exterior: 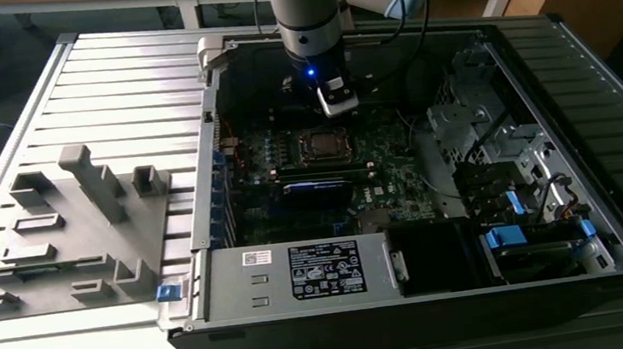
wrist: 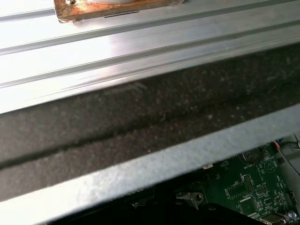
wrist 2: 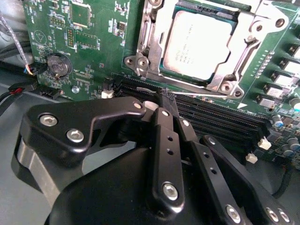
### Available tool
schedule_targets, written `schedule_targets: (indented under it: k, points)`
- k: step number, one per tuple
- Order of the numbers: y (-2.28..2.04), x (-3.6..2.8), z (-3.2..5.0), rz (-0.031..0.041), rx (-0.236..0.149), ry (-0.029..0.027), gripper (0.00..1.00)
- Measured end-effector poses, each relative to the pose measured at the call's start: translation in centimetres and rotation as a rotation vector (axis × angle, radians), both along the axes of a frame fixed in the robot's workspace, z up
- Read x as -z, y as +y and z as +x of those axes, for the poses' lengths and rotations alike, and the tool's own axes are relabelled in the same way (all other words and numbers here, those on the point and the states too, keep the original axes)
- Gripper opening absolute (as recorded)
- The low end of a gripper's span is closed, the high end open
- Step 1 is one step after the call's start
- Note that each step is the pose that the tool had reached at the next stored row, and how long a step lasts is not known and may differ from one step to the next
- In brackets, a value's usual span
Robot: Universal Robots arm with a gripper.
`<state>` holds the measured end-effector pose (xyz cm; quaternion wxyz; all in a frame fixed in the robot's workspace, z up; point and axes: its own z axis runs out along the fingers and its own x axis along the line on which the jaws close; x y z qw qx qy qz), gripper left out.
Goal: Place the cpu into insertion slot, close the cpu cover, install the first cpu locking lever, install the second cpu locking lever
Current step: 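Install the first cpu locking lever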
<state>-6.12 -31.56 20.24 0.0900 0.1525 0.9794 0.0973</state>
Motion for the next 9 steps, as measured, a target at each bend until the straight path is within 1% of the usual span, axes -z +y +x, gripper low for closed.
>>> schedule_targets:
  k: [9]
  points:
    - [-0.04, 0.00, 0.00, 0.0001, 0.000, -0.0001, 0.11]
